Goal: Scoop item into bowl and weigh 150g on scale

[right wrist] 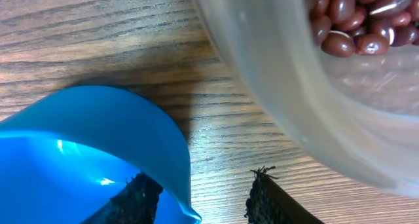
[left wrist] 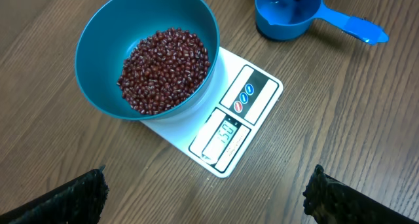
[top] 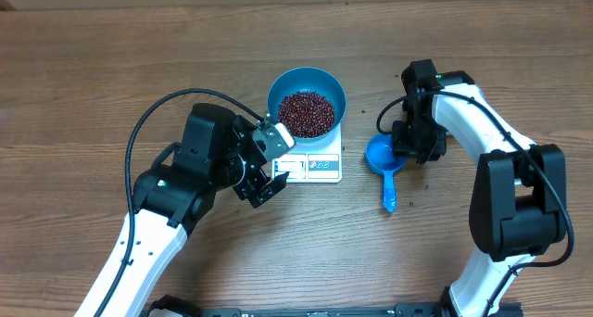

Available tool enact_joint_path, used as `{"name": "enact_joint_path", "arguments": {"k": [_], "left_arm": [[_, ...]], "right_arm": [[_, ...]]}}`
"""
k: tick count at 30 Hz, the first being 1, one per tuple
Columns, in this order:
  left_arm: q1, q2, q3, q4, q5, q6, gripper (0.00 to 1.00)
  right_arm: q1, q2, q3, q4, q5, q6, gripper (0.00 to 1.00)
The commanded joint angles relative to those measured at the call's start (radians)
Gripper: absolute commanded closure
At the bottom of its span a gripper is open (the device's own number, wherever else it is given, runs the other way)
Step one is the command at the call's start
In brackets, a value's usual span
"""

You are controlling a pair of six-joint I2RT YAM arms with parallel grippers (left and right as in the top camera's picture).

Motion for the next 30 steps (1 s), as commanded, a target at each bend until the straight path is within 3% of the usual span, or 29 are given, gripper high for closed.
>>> {"name": "enact_joint_path", "arguments": {"k": [1,8,15,30], "left_arm": [[0.005,0.003,0.027,0.001,0.008,-0.017,0.0],[0.005,0.003,0.027,0.001,0.008,-0.017,0.01],[0.005,0.003,0.027,0.001,0.008,-0.017,0.0],[0.005,0.003,0.027,0.001,0.008,-0.017,0.01]], "right_arm": [[-0.002,-0.029,-0.004,-0.003,0.006,-0.001,0.51],[-0.002,-0.051,-0.003,-0.008,0.005,-0.001,0.49],[-0.002,-0.095,0.027,-0.031,0.005,0.0,0.41],[-0.002,-0.099,0.203,-0.159,0.006,-0.001,0.4]]}}
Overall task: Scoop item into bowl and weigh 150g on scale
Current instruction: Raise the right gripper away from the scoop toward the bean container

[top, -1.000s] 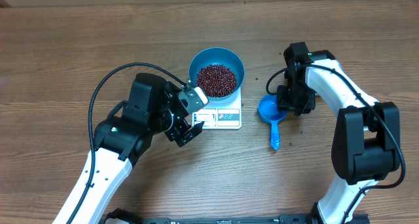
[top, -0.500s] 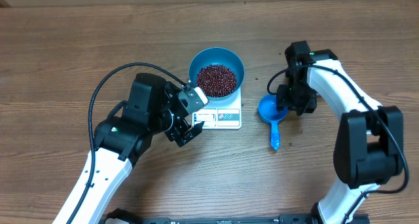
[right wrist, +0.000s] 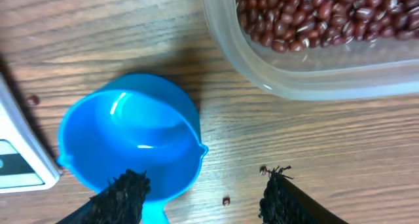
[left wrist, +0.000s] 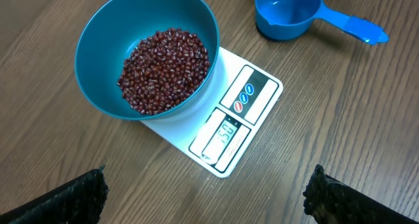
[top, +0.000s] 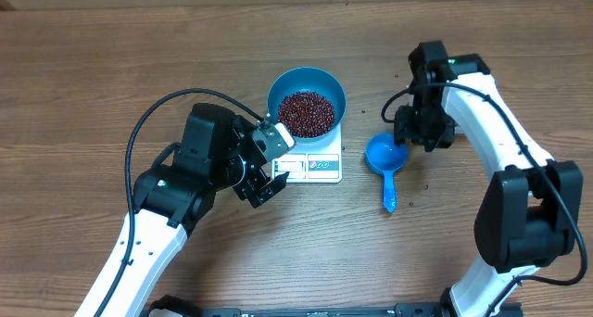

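Observation:
A teal bowl (top: 307,102) of red beans (left wrist: 163,70) stands on the white scale (left wrist: 229,129); the digits on its display are too small to read. The blue scoop (top: 384,157) lies empty on the table to the right of the scale, handle toward the front. Just above and to the right of the scoop cup (right wrist: 131,142), my right gripper (right wrist: 203,201) hangs open and holds nothing. My left gripper (left wrist: 206,198) is open over bare wood in front of the scale.
A clear container of red beans (right wrist: 314,34) sits beyond the scoop under the right wrist. Loose beans (right wrist: 226,200) lie on the wood near the scoop. A black cable (top: 153,122) loops from the left arm.
My right gripper was down at the scoop cup with one finger inside the rim. It is now higher and farther right, clear of the scoop. The left arm, bowl and scale are unchanged.

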Available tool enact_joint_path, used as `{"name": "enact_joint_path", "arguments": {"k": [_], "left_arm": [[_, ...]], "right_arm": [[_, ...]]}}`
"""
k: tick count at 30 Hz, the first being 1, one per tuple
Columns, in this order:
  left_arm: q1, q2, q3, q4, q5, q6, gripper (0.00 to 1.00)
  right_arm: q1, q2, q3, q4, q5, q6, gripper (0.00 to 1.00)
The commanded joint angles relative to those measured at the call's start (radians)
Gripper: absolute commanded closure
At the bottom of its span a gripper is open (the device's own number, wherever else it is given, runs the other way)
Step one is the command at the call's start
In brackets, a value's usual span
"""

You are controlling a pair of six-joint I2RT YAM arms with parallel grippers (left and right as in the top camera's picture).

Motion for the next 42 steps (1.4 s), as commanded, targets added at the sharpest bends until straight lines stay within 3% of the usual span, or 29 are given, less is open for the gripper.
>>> {"name": "enact_joint_path", "arguments": {"k": [1,7,13,14,15,19,26,42], "left_arm": [[0.005,0.003,0.027,0.0,0.008,-0.017,0.01],[0.005,0.003,0.027,0.0,0.008,-0.017,0.01],[0.005,0.003,0.027,0.0,0.008,-0.017,0.0],[0.005,0.003,0.027,0.0,0.008,-0.017,0.0],[0.005,0.003,0.027,0.001,0.008,-0.017,0.0],[0.005,0.003,0.027,0.0,0.008,-0.017,0.01],[0.005,0.003,0.027,0.0,0.008,-0.017,0.0],[0.005,0.003,0.027,0.0,0.008,-0.017,0.0]], "right_arm": [[-0.002,-0.035,0.069,-0.015,0.006,-0.001,0.4],[-0.002,-0.036,0.182,-0.071,0.015,-0.001,0.39],[-0.002,-0.036,0.336,-0.115,0.089,-0.001,0.32],[-0.002,-0.036,0.361,-0.115,0.1,-0.001,0.29],[-0.002,-0.036,0.39,-0.115,0.11,-0.001,0.16],[-0.002,-0.036,0.473,-0.099,0.172,-0.001,0.03],[-0.002,-0.036,0.519,-0.021,0.284,-0.001,0.0],[-0.002,-0.036,0.519,0.059,0.283,-0.001,0.0]]}}
